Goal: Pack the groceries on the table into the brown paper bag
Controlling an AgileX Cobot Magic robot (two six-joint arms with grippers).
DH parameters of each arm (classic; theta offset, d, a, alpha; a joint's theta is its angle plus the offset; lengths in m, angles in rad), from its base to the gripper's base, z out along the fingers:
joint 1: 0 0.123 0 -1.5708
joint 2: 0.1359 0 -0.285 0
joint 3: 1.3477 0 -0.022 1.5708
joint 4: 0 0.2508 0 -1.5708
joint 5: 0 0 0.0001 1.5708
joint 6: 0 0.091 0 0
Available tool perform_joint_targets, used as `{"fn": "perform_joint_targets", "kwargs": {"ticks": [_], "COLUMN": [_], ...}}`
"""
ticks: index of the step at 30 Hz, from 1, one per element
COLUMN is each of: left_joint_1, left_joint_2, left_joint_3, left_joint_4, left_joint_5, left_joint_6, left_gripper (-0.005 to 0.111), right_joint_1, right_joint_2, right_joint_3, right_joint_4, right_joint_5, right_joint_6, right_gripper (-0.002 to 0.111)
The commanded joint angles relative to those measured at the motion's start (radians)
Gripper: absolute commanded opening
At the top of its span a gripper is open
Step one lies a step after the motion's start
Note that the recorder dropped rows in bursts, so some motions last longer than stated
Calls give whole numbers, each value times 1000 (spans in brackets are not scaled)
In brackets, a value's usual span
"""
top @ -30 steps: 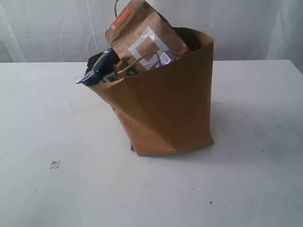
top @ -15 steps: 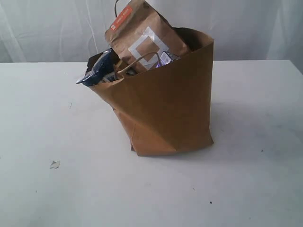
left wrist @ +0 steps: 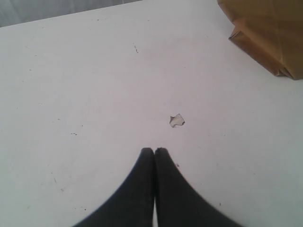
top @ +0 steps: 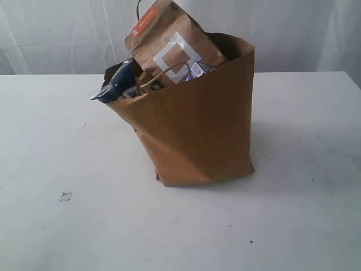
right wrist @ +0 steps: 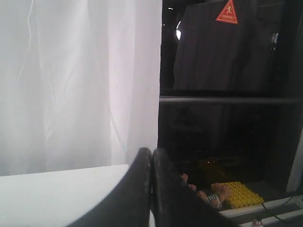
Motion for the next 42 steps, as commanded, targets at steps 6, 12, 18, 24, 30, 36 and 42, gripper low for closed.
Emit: {"fn": "perform_joint_targets", "kwargs": {"ticks": [6,12,18,24,30,36,42], "left_joint_1": [1,1,1,1,1,1,1], "left_joint_2": [-4,-4,-4,-4,-4,-4,-4], "left_joint_3": [4,4,4,4,4,4,4], "left_joint_4": [-9,-9,-9,-9,-9,-9,-9], "left_joint_5": [-4,-4,-4,-4,-4,-4,-4], "left_joint_6": [-3,-3,-3,-3,-3,-3,-3], "left_gripper": [0,0,0,0,0,0,0], "right_joint_1": [3,3,3,1,1,1,1], "right_joint_2": [-2,-2,-2,-2,-2,-2,-2], "right_joint_3": [134,465,766,799,799,799,799], "right_joint_4": [-69,-48,351,520,253,255,257], "right_joint_5": [-392,-808,-1002,-840,-381,-381,-393], "right_joint_6": [-42,159,-280,-549,-270,-270,-262], "right_gripper": [0,0,0,0,0,0,0]}}
